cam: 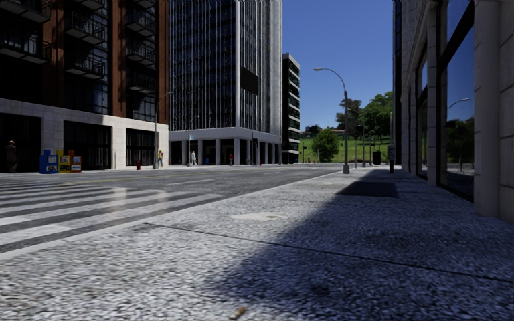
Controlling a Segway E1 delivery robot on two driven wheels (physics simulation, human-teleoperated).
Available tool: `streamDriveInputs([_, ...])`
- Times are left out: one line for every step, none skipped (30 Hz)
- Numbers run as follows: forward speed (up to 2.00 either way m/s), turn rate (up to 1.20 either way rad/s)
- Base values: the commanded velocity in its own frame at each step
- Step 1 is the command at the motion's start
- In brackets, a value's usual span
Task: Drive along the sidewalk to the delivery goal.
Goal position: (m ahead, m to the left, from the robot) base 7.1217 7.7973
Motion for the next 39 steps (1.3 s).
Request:
streamDriveInputs([1.71,0.22])
streamDriveInputs([1.71,0.22])
streamDriveInputs([1.71,0.24])
streamDriveInputs([1.71,0.29])
streamDriveInputs([1.71,0.34])
streamDriveInputs([1.71,0.36])
streamDriveInputs([1.71,0.36])
streamDriveInputs([1.71,0.51])
streamDriveInputs([1.71,0.51])
streamDriveInputs([1.71,0.51])
streamDriveInputs([1.71,0.52])
streamDriveInputs([1.71,0.52])
streamDriveInputs([1.71,0.52])
streamDriveInputs([1.71,0.52])
streamDriveInputs([1.71,0.52])
streamDriveInputs([1.71,0.53])
streamDriveInputs([1.71,0.53])
streamDriveInputs([1.71,0.53])
streamDriveInputs([1.71,0.53])
streamDriveInputs([1.71,0.53])
streamDriveInputs([1.71,0.53])
streamDriveInputs([1.71,0.53])
streamDriveInputs([1.71,0.53])
streamDriveInputs([1.71,0.53])
streamDriveInputs([1.72,0.53])
streamDriveInputs([1.72,0.53])
streamDriveInputs([1.72,0.53])
streamDriveInputs([1.72,0.53])
streamDriveInputs([1.72,0.53])
streamDriveInputs([1.72,0.53])
streamDriveInputs([1.72,0.53])
streamDriveInputs([1.72,0.53])
streamDriveInputs([1.72,0.53])
streamDriveInputs([1.72,0.53])
streamDriveInputs([1.72,0.53])
streamDriveInputs([1.72,0.53])
streamDriveInputs([1.72,0.53])
streamDriveInputs([1.72,0.53])
streamDriveInputs([1.72,0.53])
